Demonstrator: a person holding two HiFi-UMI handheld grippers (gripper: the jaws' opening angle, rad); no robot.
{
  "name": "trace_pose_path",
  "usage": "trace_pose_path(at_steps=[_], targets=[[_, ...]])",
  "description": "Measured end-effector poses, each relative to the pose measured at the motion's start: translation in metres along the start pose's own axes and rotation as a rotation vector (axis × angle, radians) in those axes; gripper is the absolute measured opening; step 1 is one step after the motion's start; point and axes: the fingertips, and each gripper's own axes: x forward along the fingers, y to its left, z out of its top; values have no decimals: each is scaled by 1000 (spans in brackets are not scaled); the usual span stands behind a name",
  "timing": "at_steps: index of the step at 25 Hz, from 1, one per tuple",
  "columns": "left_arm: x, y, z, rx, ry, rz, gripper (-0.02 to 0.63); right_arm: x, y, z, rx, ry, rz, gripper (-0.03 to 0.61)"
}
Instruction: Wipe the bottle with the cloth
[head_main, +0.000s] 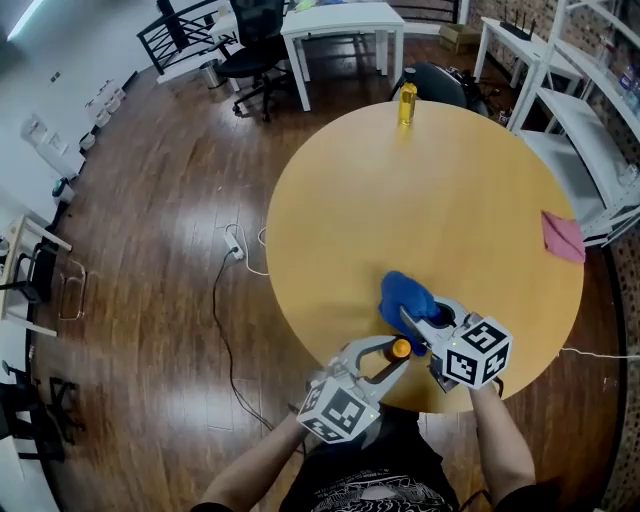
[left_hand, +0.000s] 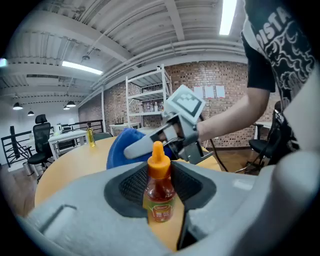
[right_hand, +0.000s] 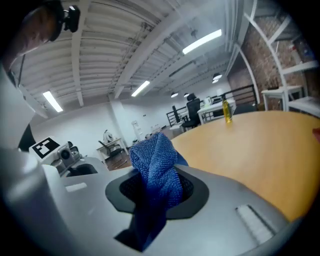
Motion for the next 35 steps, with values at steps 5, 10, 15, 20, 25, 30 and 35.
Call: trace_pose_path(at_steps=[5,10,15,20,25,30,35], targets=[[-8,5,1,-22,-14,-21,144,-60,41,31,-64,-241,-234,83],[-11,5,4,-89,-22,-58,143,-107,73,26,-47,-385,-434,83],[-11,6,4,-133,-23,-91,144,-104,93,-3,21,-420,-473,83],[-7,2,6,-141,-17,-112,144,-90,102,-30,60,-404,-459,83],[-6,1,7,-127,-8,-127,144,-79,95,-59,110,-370,-446,83],[-4,-2,5,-125,-2,-126,144,-56,92,-103,128,-226,-411,83],[-4,-3,5,-121,-5,-130,144,-38,91,-131,161,-106,-375,83]])
